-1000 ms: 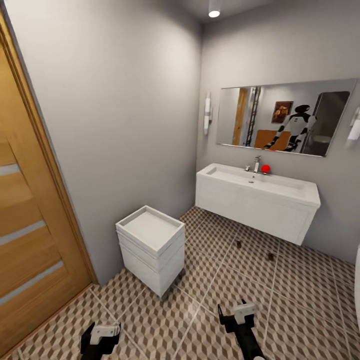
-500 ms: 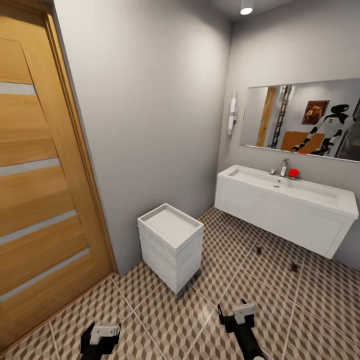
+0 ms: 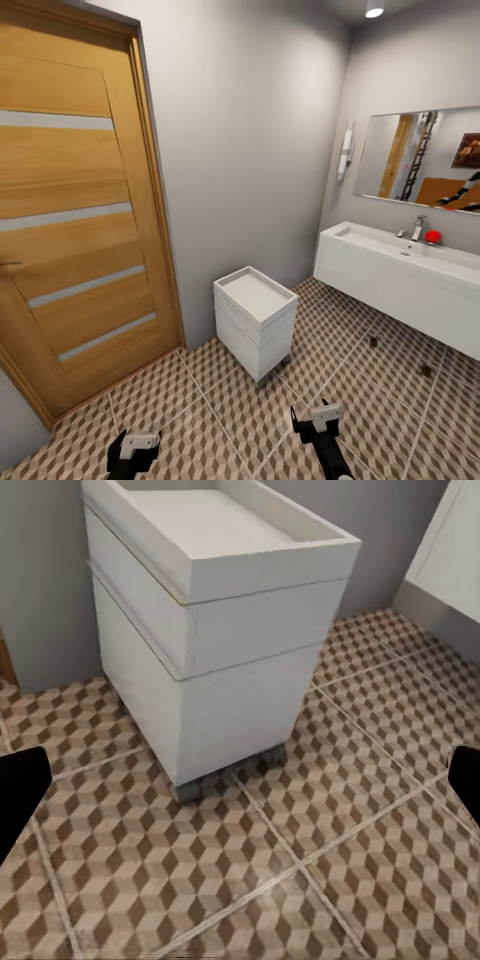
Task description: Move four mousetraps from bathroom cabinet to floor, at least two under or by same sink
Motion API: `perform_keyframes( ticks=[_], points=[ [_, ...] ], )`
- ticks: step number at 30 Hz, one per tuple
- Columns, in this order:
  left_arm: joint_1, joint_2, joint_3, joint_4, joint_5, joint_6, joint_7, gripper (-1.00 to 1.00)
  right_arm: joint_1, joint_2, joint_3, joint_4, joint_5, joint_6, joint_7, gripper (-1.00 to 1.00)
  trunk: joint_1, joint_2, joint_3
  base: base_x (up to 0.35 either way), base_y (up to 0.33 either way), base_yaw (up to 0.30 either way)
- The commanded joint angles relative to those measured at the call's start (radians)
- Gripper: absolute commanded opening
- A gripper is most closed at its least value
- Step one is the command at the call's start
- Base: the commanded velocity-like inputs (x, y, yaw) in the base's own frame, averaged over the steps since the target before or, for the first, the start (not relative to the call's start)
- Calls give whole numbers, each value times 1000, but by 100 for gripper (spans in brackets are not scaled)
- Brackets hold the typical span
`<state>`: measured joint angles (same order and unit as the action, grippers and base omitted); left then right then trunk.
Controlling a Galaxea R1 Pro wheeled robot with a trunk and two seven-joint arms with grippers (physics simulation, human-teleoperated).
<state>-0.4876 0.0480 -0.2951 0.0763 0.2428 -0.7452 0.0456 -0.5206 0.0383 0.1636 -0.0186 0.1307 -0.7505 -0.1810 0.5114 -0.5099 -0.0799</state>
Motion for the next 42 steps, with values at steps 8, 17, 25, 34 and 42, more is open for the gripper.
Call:
perform_keyframes(
  ticks=[8,17,25,34,42],
  points=[
    [-2,0,-9,3,3,-5,5,100,-1,0,2,1,10,-1,-11,100,0,-2,-2,-314,90,284],
    [-2,-1,-9,3,3,-5,5,100,-1,0,2,0,10,-1,-11,100,0,-2,-2,-318,107,284],
    [-2,-1,-9,3,3,-5,5,100,-1,0,2,1,10,-1,-11,100,0,-2,-2,-318,109,284],
    [-2,0,-9,3,3,-5,5,100,-1,0,2,0,10,-1,-11,100,0,-2,-2,-237,89,284],
    [-2,0,-9,3,3,-5,5,100,-1,0,2,1,10,-1,-11,100,0,-2,-2,-25,10,284]
  ],
)
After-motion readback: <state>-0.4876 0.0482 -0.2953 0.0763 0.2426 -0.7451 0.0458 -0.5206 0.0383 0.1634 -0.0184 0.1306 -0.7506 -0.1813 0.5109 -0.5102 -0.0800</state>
